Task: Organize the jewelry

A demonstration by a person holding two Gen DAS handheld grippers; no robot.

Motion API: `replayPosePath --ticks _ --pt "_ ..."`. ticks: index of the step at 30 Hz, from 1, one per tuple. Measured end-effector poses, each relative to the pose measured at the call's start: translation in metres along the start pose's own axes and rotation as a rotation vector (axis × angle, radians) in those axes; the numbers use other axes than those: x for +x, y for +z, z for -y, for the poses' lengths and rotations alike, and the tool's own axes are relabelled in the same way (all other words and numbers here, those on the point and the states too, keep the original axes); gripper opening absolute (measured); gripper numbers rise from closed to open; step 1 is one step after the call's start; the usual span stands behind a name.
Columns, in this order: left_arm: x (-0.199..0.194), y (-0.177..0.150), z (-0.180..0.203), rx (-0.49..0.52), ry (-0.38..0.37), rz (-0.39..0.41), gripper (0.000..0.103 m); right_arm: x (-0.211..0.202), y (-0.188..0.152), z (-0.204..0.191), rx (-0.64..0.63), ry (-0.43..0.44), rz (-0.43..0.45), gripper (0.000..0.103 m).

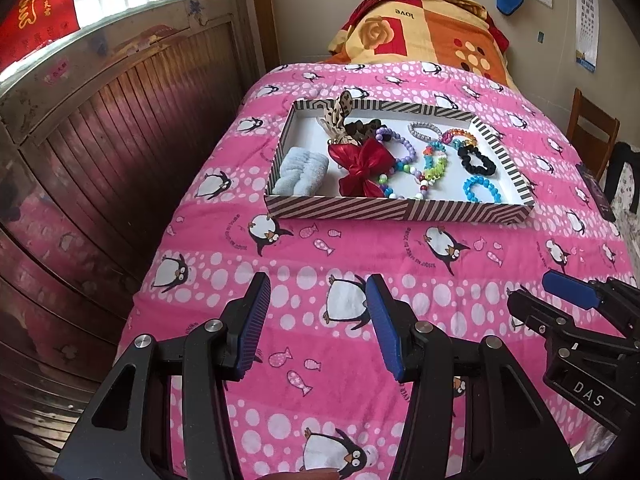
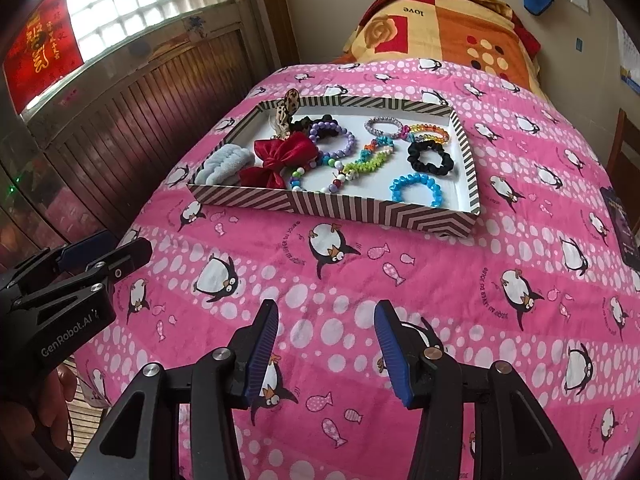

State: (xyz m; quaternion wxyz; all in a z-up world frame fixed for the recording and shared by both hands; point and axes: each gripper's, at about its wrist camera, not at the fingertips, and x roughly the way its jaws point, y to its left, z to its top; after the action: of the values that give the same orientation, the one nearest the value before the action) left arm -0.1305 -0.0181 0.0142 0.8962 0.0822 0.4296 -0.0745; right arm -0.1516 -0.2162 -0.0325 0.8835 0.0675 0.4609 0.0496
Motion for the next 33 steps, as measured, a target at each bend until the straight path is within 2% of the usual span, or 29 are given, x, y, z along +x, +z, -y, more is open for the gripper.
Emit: replayPosePath --ticks 11,14,19,22,24,27,33 --pt "0.011 0.003 0.002 -0.004 -0.012 -0.038 0.049 0.0 0.001 0.016 0.019 -0.011 -0.004 0.049" --pt "0.017 0.005 -0.012 -0.041 -0.02 -0.055 0.049 0.001 -0.001 0.025 0.024 -0.017 -0.014 0.049" --pt "0.032 0.01 -0.049 -0.132 -0.081 -0.115 0.049 0.009 -0.007 0.044 0.052 -0.025 -0.042 0.049" --pt "0.038 0.012 -0.061 -0.156 -0.083 -0.132 0.049 0.015 -0.009 0.049 0.061 0.016 -0.057 0.049" --pt "0.043 0.011 -0.07 -0.172 -0.082 -0.146 0.049 0.017 -0.007 0.047 0.046 0.013 -0.053 0.049" --pt "0.052 0.011 -0.081 -0.208 -0.115 -0.183 0.049 0.023 -0.003 0.051 0.054 0.037 -0.065 0.049" --pt "0.061 0.01 -0.082 -0.223 -0.082 -0.208 0.049 0.03 0.005 0.058 0.057 0.034 -0.083 0.049"
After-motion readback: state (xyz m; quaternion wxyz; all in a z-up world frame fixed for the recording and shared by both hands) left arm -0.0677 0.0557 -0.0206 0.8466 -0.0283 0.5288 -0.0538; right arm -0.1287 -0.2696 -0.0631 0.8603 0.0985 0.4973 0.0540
